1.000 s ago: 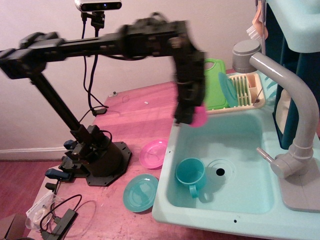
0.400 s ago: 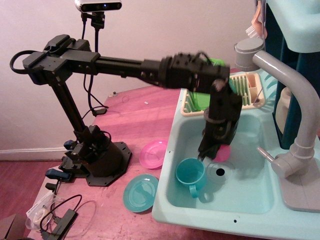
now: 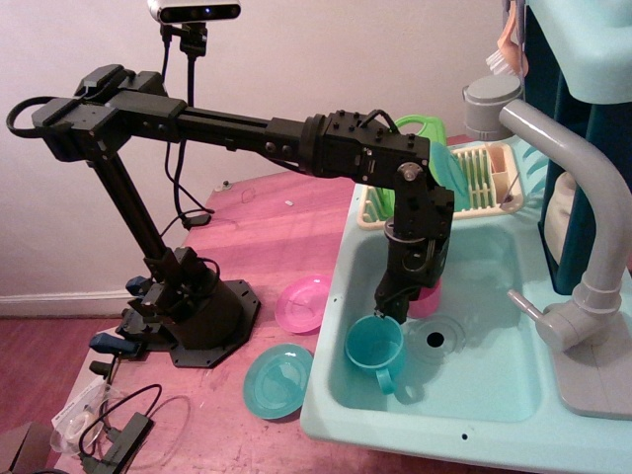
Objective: Put cup from anywhere into sink
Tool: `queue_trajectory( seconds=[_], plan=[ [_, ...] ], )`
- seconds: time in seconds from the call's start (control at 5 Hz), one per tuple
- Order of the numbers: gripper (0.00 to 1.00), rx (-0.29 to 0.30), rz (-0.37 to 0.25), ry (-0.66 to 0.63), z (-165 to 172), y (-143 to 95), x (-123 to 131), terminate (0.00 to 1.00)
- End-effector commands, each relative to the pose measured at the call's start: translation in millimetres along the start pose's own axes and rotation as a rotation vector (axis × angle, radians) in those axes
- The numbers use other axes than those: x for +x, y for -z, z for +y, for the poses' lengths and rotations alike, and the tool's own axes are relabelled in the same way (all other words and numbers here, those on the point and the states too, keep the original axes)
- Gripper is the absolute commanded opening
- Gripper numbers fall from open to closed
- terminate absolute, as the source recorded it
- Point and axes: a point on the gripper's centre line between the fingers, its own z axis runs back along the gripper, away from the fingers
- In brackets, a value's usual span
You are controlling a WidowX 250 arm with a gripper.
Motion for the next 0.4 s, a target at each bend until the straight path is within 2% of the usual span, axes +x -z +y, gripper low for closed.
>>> queue_trajectory(
  seconds=[0.0, 0.2],
  plan=[
    [1.00, 0.084, -0.081, -0.010, 19, -47, -5, 0.00],
    [1.00, 0.178, -0.095, -0.041, 25, -91, -19, 1.00]
  ],
)
